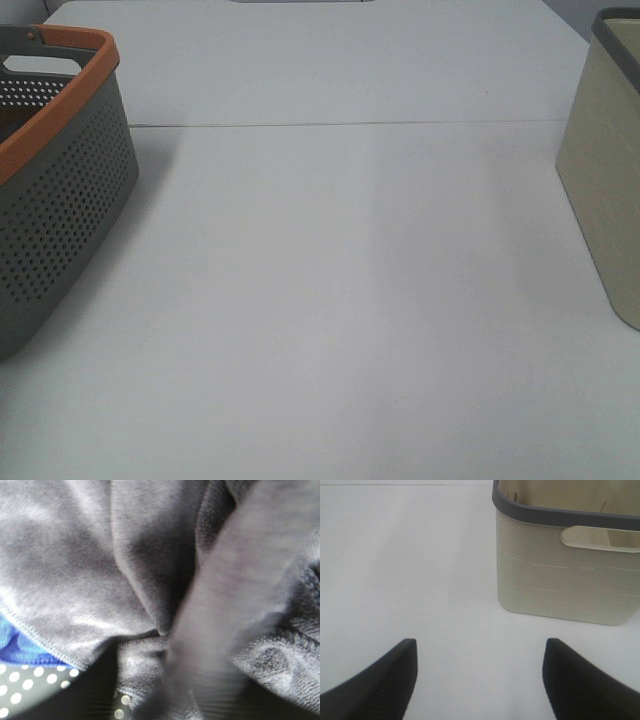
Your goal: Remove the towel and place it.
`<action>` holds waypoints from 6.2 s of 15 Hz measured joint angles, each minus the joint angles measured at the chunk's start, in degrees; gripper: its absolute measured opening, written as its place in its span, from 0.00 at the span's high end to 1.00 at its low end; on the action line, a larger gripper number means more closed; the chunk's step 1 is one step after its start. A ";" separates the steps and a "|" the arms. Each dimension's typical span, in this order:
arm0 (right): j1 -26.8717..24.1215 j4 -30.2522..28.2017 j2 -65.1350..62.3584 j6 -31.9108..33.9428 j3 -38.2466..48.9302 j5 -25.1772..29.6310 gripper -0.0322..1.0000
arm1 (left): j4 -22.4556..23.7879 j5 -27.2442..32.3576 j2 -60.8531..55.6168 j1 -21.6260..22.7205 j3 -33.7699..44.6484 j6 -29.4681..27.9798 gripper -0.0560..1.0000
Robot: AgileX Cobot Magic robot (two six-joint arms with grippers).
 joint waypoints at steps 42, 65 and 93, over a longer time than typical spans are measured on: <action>0.00 1.66 0.00 0.11 0.00 -0.11 0.36 | -41.94 33.63 -31.57 0.00 -37.13 -29.39 0.94; 0.06 24.98 29.34 -9.85 -0.63 -15.07 0.15 | -12.72 27.27 -0.11 -46.81 -60.33 -48.53 0.94; 30.65 53.74 100.84 -29.79 -30.77 -61.76 0.23 | -11.06 24.35 9.28 -45.09 -60.39 -64.92 0.94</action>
